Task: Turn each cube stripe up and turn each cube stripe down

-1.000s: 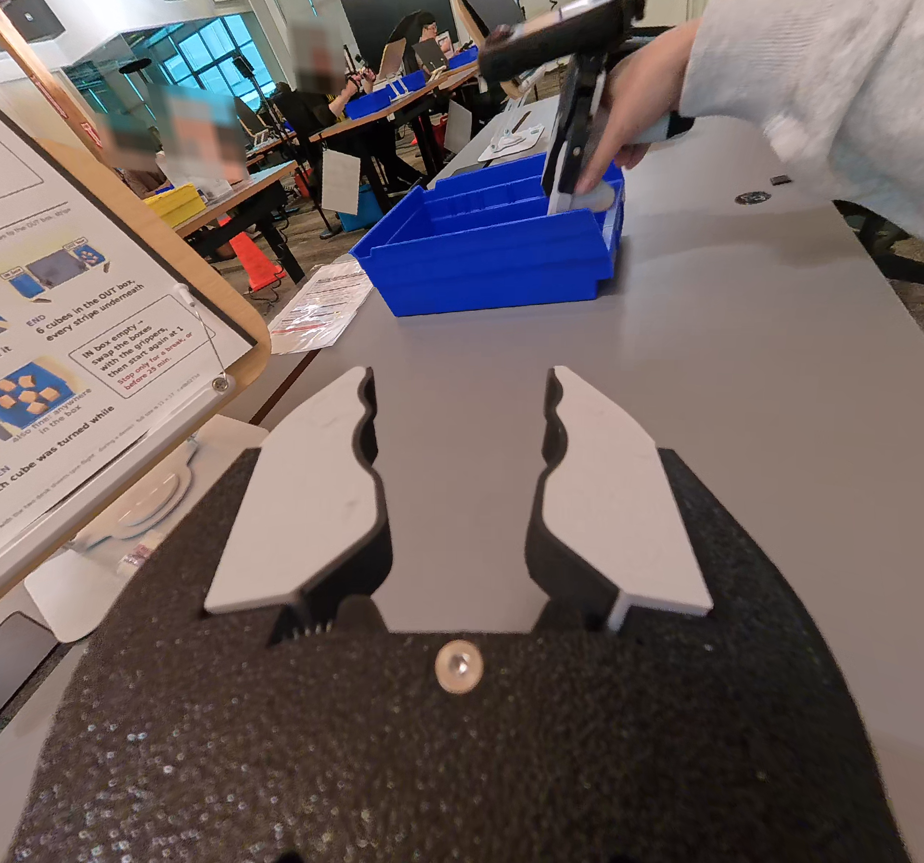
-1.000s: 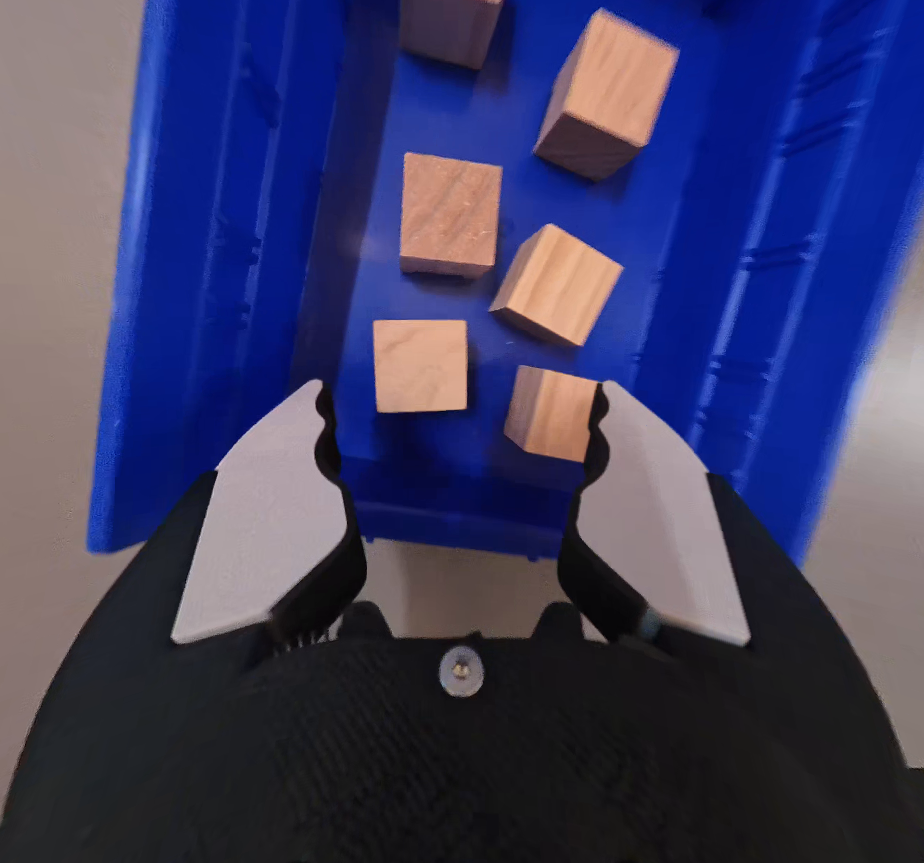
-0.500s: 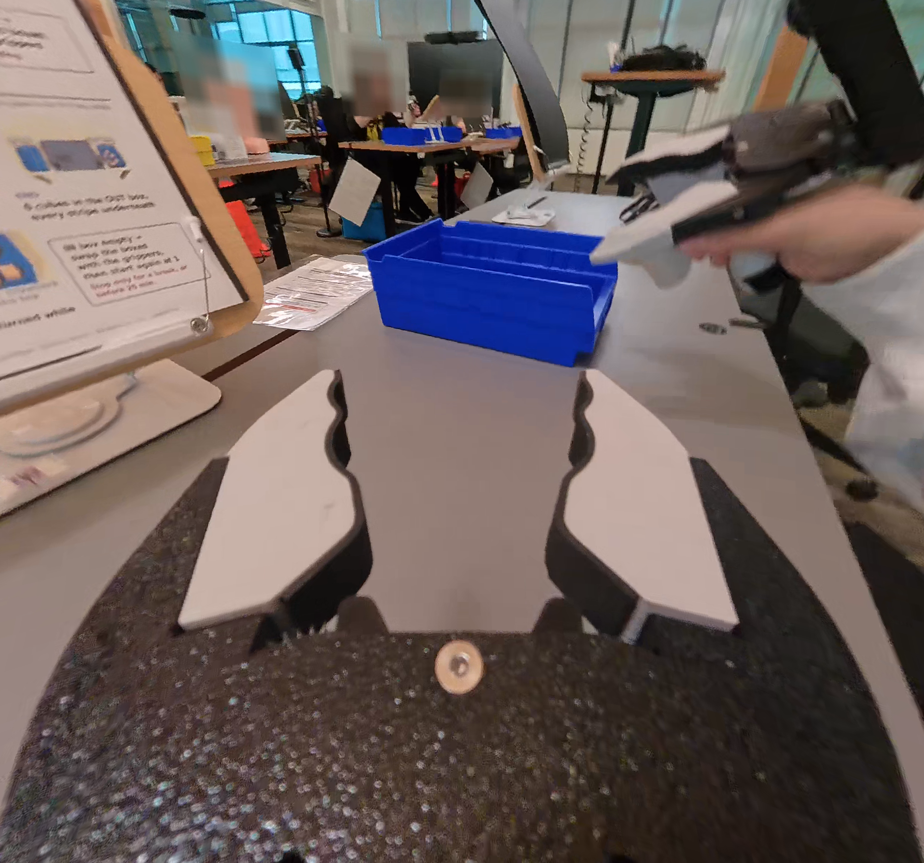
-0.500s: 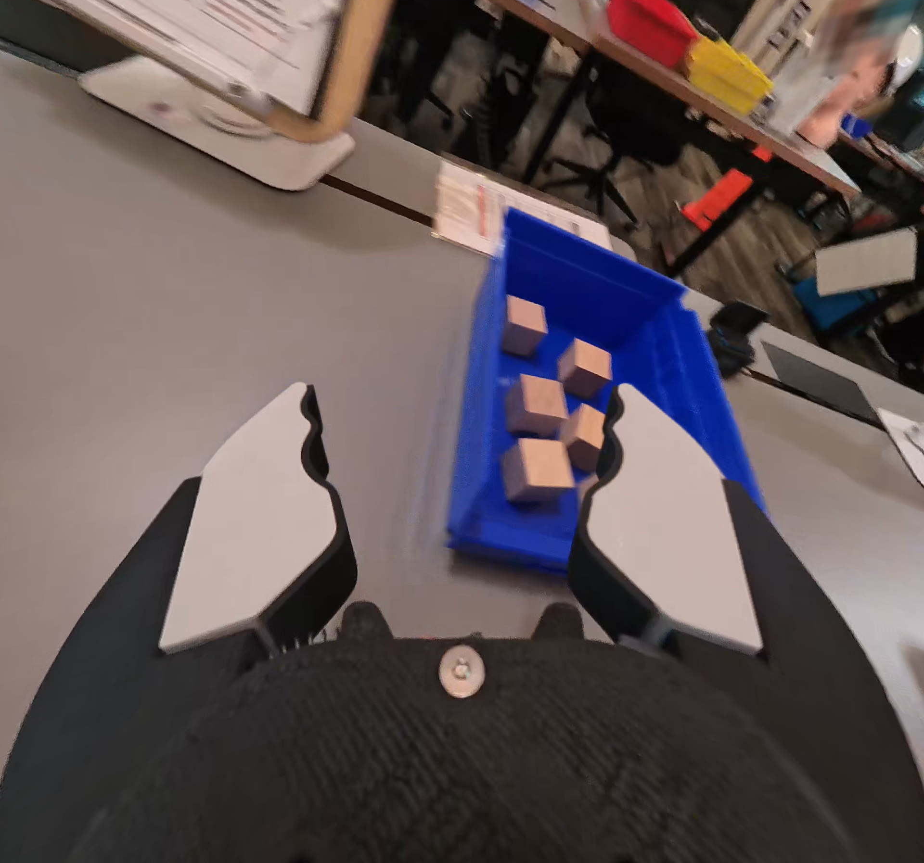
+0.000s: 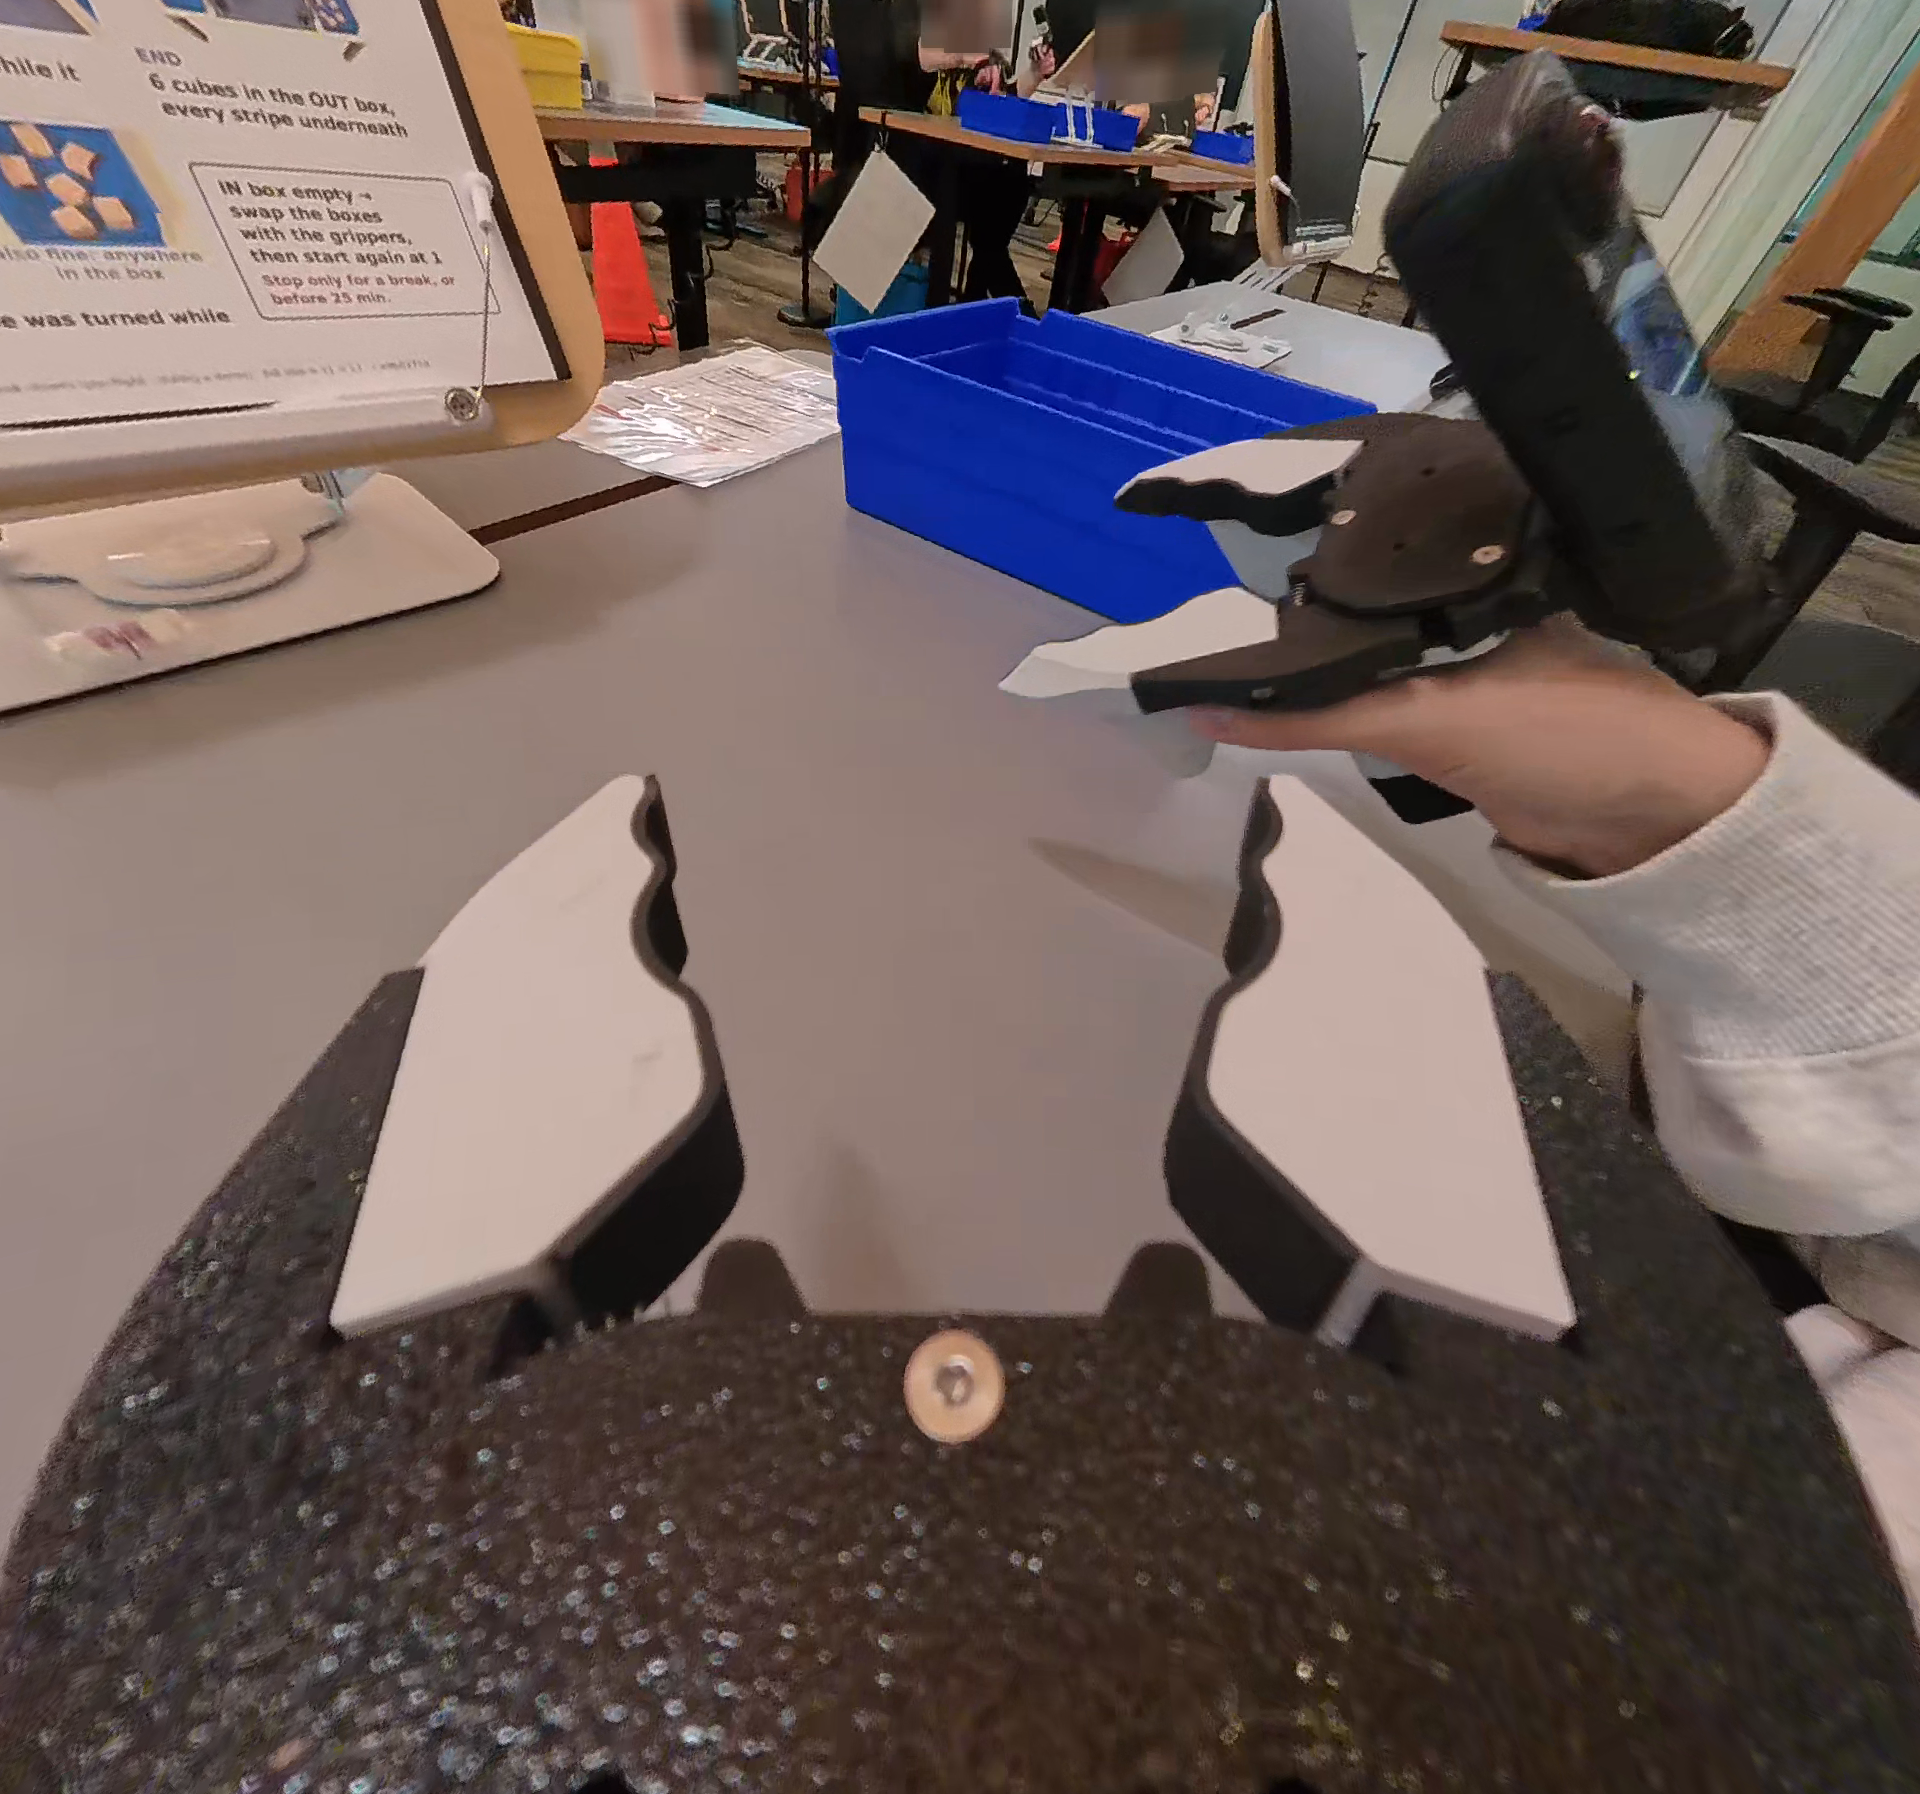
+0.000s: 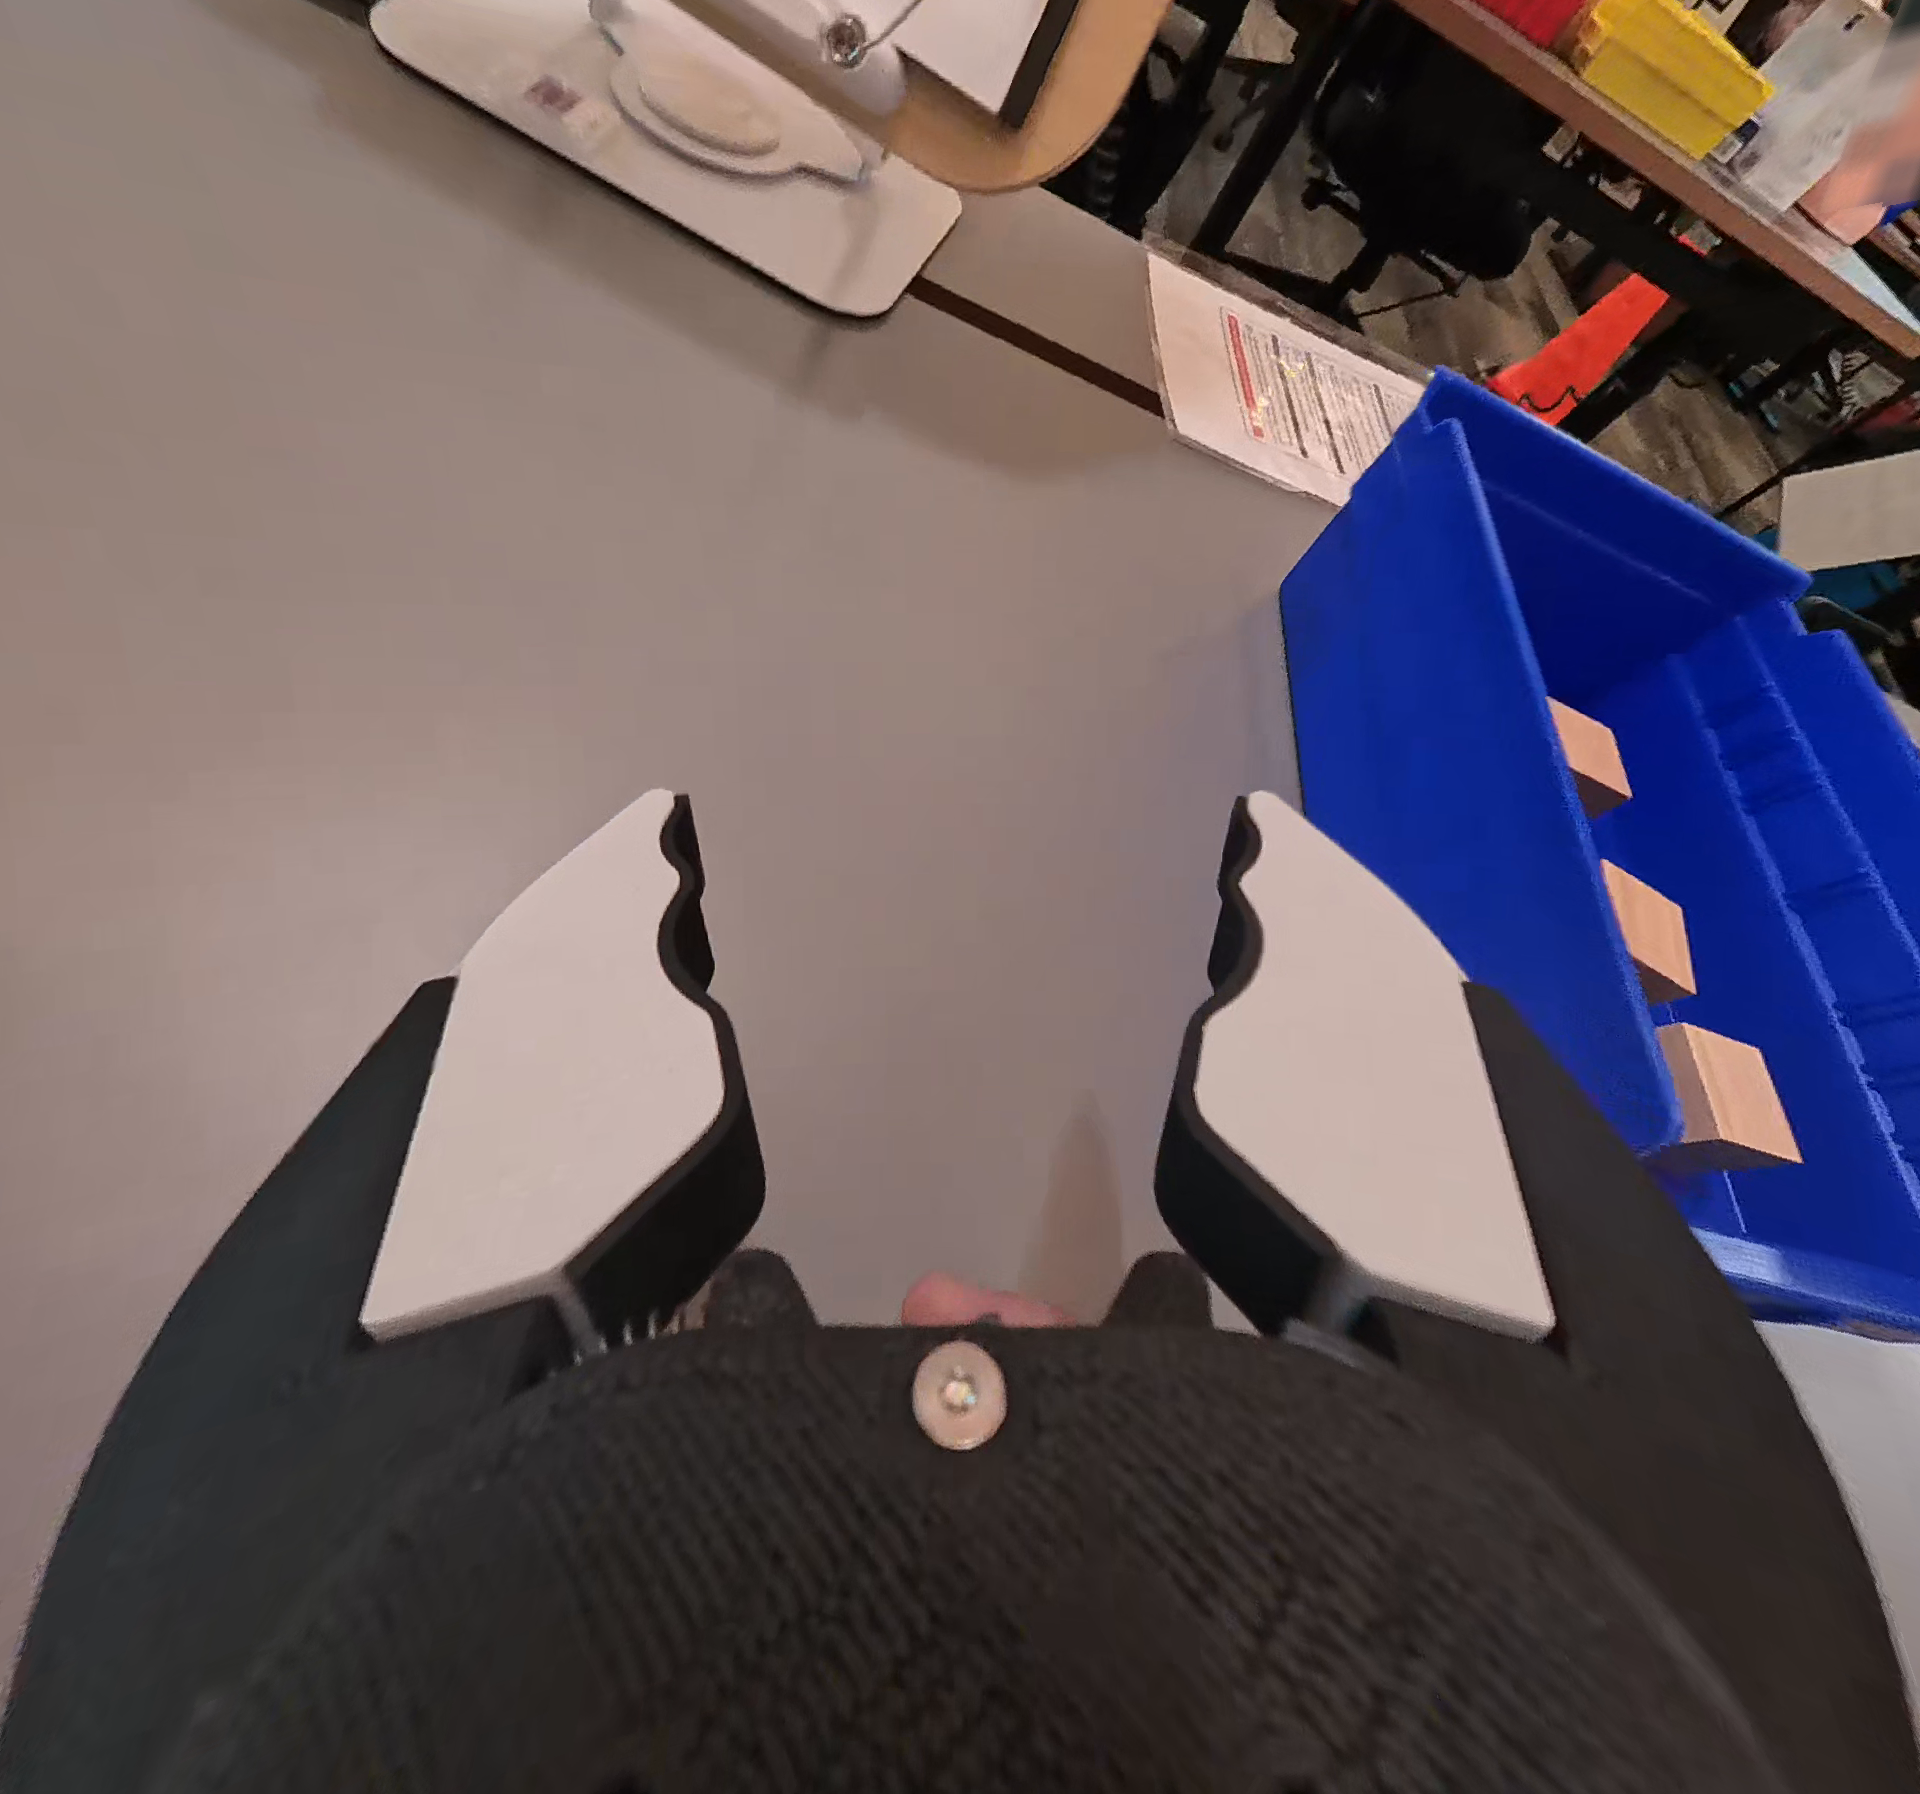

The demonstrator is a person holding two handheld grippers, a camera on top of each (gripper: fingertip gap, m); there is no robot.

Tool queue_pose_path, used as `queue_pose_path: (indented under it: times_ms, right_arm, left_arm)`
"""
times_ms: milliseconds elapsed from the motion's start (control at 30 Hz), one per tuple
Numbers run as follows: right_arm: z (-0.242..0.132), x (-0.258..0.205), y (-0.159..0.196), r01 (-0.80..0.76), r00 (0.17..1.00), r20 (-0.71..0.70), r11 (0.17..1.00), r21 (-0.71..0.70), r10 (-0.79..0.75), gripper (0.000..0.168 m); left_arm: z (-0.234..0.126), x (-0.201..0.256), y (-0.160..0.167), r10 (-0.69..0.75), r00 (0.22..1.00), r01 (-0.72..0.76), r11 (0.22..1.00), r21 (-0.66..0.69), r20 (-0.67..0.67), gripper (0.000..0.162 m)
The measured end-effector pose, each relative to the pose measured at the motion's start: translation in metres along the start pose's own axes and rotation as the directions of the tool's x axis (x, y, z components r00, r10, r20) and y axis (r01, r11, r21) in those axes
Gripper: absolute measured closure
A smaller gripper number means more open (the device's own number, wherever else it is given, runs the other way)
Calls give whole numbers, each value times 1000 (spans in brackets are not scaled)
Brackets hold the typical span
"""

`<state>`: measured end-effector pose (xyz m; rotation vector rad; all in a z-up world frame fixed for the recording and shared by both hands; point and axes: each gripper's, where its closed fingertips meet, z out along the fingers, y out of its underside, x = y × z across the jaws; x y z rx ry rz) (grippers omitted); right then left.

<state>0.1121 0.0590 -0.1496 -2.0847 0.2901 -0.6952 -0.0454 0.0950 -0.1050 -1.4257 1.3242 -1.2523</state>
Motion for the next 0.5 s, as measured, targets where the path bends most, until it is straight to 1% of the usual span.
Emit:
queue_pose_path:
  times_ms: [133, 267, 500]
  right_arm:
    - [5, -7, 7, 30, 1000, 9, 999, -20, -30, 73]
    - [7, -6, 9, 41, 999, 10, 999, -25, -41, 73]
    - [9, -8, 5, 51, 999, -12, 999, -11, -51, 73]
  left_arm:
    - [0, 4, 4, 2, 1000, -2, 1000, -14, -4, 59]
    - [4, 12, 1, 34, 999, -34, 999, -8, -26, 59]
    - [9, 56, -15, 91, 986, -86, 995, 42, -140, 57]
